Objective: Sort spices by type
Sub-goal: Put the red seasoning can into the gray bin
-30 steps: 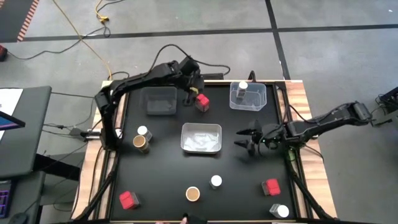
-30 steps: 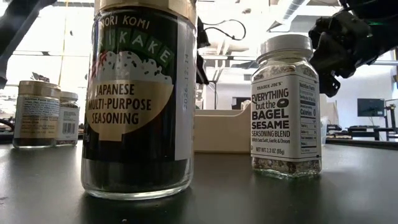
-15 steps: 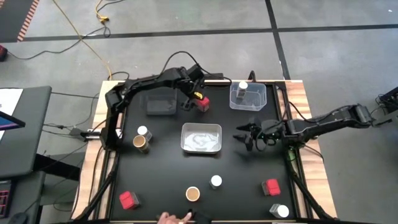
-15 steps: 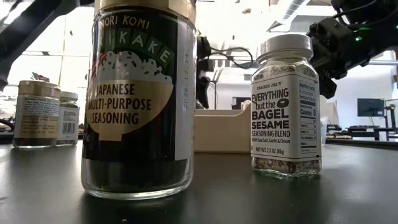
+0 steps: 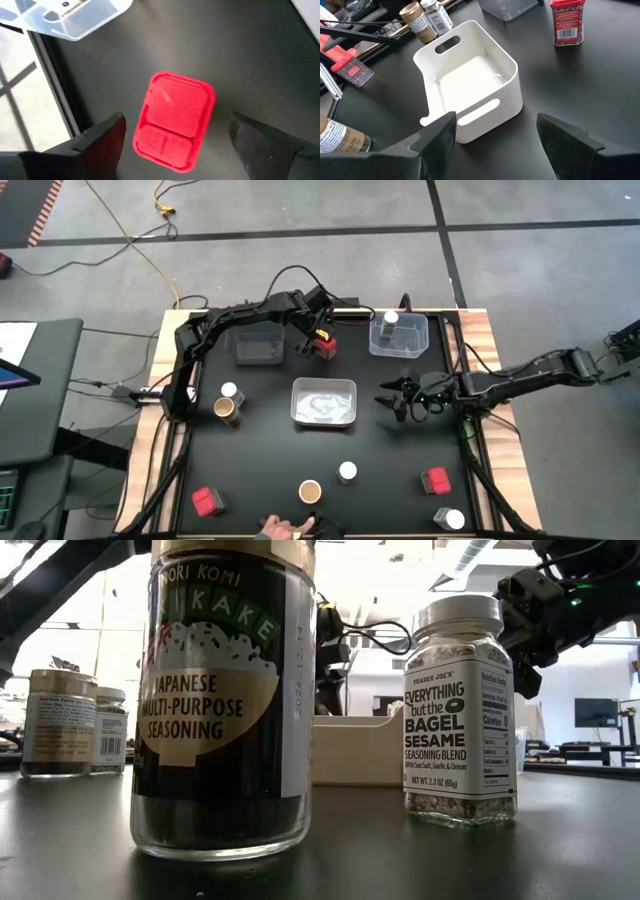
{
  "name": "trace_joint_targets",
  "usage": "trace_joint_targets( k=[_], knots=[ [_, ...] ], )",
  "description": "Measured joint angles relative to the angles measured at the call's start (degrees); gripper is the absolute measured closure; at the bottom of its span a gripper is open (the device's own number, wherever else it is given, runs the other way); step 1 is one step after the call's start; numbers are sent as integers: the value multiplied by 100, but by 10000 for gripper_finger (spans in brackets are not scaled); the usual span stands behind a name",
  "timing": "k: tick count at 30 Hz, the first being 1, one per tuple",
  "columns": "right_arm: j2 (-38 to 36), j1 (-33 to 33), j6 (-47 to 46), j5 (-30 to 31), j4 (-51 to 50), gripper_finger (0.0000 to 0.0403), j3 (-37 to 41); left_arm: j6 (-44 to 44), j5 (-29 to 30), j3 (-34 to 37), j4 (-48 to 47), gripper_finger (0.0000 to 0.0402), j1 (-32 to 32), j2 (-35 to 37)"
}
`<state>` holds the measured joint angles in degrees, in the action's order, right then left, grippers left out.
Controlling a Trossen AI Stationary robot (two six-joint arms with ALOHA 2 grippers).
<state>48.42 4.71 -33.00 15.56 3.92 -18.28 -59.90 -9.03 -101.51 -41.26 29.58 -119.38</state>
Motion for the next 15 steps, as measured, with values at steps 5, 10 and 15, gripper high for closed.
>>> trace_joint_targets(
  k=[5,10,15],
  knots=[
    [-2,-1,26,-1,-4,101,-3,-96,-3,0,124,68,17,-242],
    [-2,0,17,-1,-11,101,-4,36,13,-5,247,68,2,-334],
    [-2,0,5,-1,-14,101,-4,43,6,-3,207,68,5,-322]
  ],
)
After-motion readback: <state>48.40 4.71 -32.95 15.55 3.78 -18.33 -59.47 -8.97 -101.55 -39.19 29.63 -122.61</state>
